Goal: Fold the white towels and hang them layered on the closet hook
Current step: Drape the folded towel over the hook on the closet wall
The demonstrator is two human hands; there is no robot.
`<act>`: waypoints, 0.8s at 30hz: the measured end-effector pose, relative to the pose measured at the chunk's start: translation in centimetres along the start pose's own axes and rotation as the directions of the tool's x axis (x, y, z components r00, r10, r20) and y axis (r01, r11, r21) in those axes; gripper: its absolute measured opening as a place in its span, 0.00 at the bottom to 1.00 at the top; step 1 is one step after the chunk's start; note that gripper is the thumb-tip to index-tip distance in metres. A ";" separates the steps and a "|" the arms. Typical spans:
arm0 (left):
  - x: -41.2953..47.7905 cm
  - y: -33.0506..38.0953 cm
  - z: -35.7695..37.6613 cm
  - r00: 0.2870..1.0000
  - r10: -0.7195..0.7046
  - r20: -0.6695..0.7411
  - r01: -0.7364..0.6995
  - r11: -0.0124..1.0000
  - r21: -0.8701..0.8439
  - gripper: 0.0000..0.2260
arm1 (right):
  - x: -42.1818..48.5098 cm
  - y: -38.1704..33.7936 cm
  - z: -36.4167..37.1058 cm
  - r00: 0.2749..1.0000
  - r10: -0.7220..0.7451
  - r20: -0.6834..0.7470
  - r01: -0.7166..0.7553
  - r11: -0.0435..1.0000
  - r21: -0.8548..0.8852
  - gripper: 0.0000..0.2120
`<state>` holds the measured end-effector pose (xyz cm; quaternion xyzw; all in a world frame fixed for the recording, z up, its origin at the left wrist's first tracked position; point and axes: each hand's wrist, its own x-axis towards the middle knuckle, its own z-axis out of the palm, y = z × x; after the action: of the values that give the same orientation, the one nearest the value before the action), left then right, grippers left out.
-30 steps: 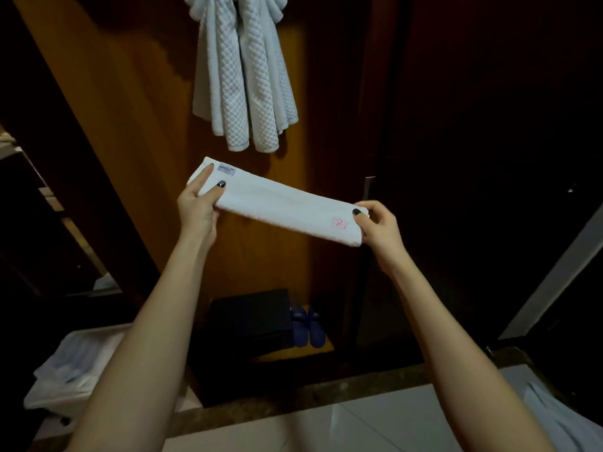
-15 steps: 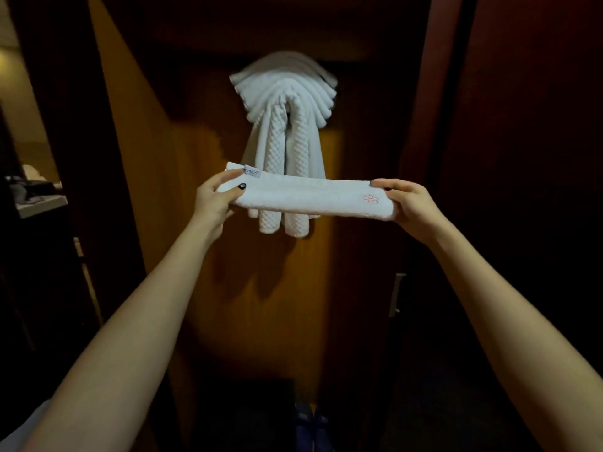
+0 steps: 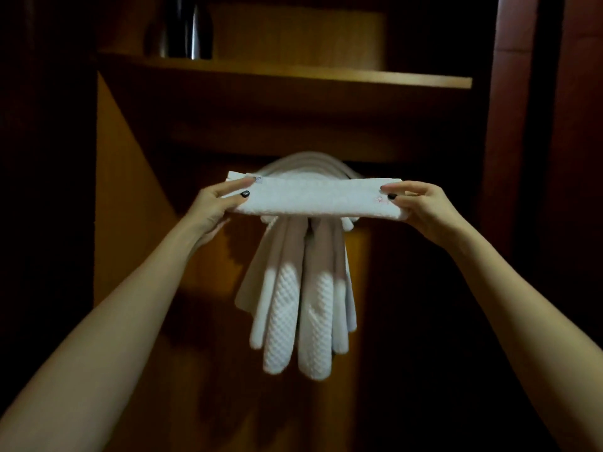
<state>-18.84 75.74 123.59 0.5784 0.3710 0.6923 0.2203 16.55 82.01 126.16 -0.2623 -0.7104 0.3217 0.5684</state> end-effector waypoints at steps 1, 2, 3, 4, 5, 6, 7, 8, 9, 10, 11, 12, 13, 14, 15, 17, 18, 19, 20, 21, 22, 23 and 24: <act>1.6 0.1 0.2 1.000 0.010 -0.007 -0.010 1.000 0.000 0.15 | 1.5 0.0 0.0 0.999 -0.024 -0.024 0.024 1.000 0.002 0.14; 3.2 0.2 0.3 0.999 0.025 -0.020 -0.025 1.000 0.002 0.15 | 3.1 0.1 0.1 0.998 -0.047 -0.040 0.047 0.999 0.014 0.13; 4.7 0.3 0.5 0.999 0.043 -0.031 -0.043 0.999 0.002 0.15 | 4.6 0.2 0.2 0.997 -0.065 -0.047 0.067 0.997 0.047 0.13; 6.2 0.3 0.7 0.997 0.063 -0.040 -0.064 0.998 -0.005 0.15 | 6.1 0.2 0.4 0.996 -0.079 -0.048 0.084 0.991 0.101 0.13; 7.6 0.3 0.9 0.995 0.081 -0.049 -0.083 0.996 -0.021 0.14 | 7.6 0.2 0.6 0.995 -0.089 -0.050 0.096 0.983 0.159 0.13; 9.0 0.3 1.0 0.993 0.098 -0.060 -0.100 0.994 -0.039 0.14 | 9.0 0.3 0.8 0.994 -0.095 -0.055 0.104 0.974 0.202 0.13; 10.3 0.3 1.1 0.991 0.112 -0.074 -0.116 0.992 -0.053 0.14 | 10.3 0.3 1.1 0.993 -0.096 -0.063 0.108 0.969 0.224 0.13; 11.5 0.2 1.1 0.988 0.127 -0.088 -0.133 0.989 -0.063 0.14 | 11.6 0.4 1.3 0.993 -0.094 -0.073 0.109 0.965 0.237 0.12; 12.7 0.1 1.1 0.984 0.143 -0.104 -0.150 0.986 -0.066 0.11 | 12.8 0.6 1.5 0.992 -0.092 -0.081 0.110 0.961 0.254 0.10; 13.7 0.1 1.1 0.980 0.158 -0.122 -0.167 0.984 -0.066 0.08 | 13.9 0.8 1.7 0.992 -0.093 -0.085 0.113 0.955 0.273 0.08; 14.7 0.1 1.0 0.974 0.173 -0.144 -0.184 0.981 -0.067 0.05 | 15.0 0.9 1.9 0.991 -0.096 -0.098 0.120 0.952 0.282 0.07; 15.8 0.2 1.0 0.968 0.188 -0.166 -0.202 0.976 -0.076 0.05 | 16.2 0.9 2.0 0.988 -0.102 -0.117 0.131 0.950 0.282 0.07; 16.7 0.3 1.1 0.961 0.206 -0.182 -0.226 0.970 -0.092 0.06 | 17.4 0.8 2.1 0.985 -0.111 -0.132 0.145 0.949 0.281 0.07; 17.6 0.4 1.2 0.954 0.231 -0.192 -0.254 0.962 -0.103 0.09 | 18.4 0.6 2.1 0.982 -0.129 -0.138 0.164 0.944 0.286 0.10; 18.4 0.5 1.5 0.945 0.258 -0.200 -0.281 0.955 -0.097 0.12 | 19.4 0.5 2.1 0.979 -0.150 -0.137 0.185 0.938 0.292 0.13; 19.8 0.4 2.1 0.930 0.301 -0.209 -0.318 0.947 -0.054 0.17 | 21.2 0.6 2.1 0.971 -0.195 -0.140 0.228 0.931 0.286 0.18; 19.9 0.2 2.4 0.928 0.308 -0.212 -0.323 0.945 -0.041 0.19 | 21.6 1.0 2.1 0.969 -0.204 -0.141 0.237 0.932 0.273 0.18; 20.3 -0.1 2.7 0.926 0.311 -0.215 -0.325 0.945 -0.034 0.20 | 21.9 1.6 2.2 0.968 -0.205 -0.142 0.236 0.935 0.264 0.19; 20.5 -0.7 2.9 0.927 0.309 -0.213 -0.323 0.946 -0.032 0.20 | 22.1 2.5 2.3 0.970 -0.194 -0.147 0.228 0.939 0.260 0.18; 20.5 -1.5 3.1 0.930 0.301 -0.210 -0.313 0.949 -0.030 0.20 | 22.2 3.4 2.4 0.971 -0.180 -0.156 0.216 0.943 0.255 0.18; 20.5 -2.3 3.3 0.936 0.287 -0.206 -0.299 0.954 -0.030 0.20 | 22.2 4.3 2.4 0.972 -0.171 -0.162 0.208 0.944 0.255 0.18; 20.4 -3.0 3.4 0.940 0.276 -0.199 -0.288 0.957 -0.034 0.19 | 22.2 5.1 2.4 0.973 -0.168 -0.161 0.206 0.943 0.262 0.17; 20.3 -3.8 3.4 0.943 0.272 -0.192 -0.285 0.958 -0.043 0.18 | 22.2 5.7 2.4 0.973 -0.171 -0.154 0.208 0.939 0.275 0.17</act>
<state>-20.75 93.93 133.79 0.5506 0.2800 0.7794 0.1053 9.40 101.75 135.66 -0.1268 -0.6399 0.3482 0.6733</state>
